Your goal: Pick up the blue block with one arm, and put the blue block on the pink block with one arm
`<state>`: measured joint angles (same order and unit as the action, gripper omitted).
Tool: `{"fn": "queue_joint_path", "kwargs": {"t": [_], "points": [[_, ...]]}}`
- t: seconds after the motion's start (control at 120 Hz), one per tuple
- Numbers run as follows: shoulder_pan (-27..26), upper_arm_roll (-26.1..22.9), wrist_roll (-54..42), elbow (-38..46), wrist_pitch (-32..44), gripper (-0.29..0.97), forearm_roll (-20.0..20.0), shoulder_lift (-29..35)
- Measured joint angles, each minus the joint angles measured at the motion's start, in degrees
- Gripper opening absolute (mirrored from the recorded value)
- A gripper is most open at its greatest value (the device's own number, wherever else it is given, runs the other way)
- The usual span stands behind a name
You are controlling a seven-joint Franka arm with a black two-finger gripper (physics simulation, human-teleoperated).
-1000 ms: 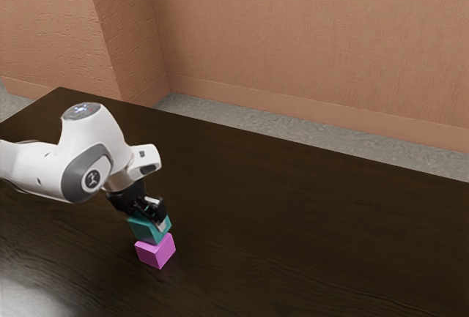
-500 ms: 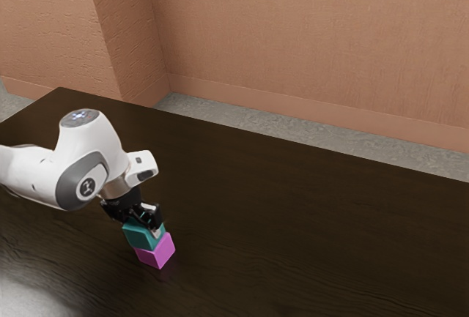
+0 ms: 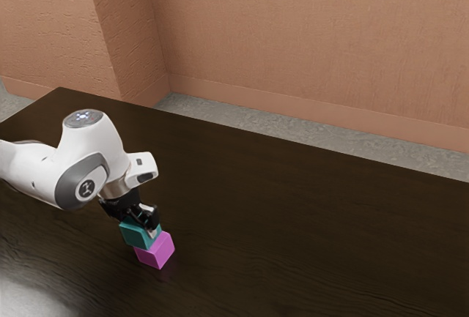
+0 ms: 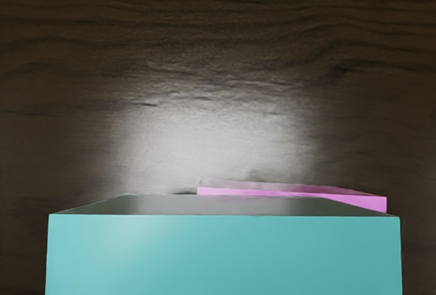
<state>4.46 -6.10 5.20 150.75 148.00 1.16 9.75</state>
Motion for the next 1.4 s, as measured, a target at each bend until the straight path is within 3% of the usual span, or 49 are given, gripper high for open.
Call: {"fn": "queue_joint_path", "kwargs": {"t": [0.483,0.717,0.967,1.108,1.242,1.4], "points": [[-0.42,-2.37,0.71,-0.37,-0.01,0.39,-0.25,0.02],[-0.34,-2.44,1.17,-0.38,-0.05,0.57,0.41,0.26],[-0.51,-2.43,1.36,-1.76,-1.00,0.64,-0.44,5.59],[-0.44,-1.99,1.19,-13.88,-8.57,0.66,-2.18,7.71],[1.21,-1.61,0.81,-30.24,-20.41,0.67,-3.07,6.89],[2.56,-1.72,-0.05,-34.41,-32.82,0.68,-3.24,6.33]]}}
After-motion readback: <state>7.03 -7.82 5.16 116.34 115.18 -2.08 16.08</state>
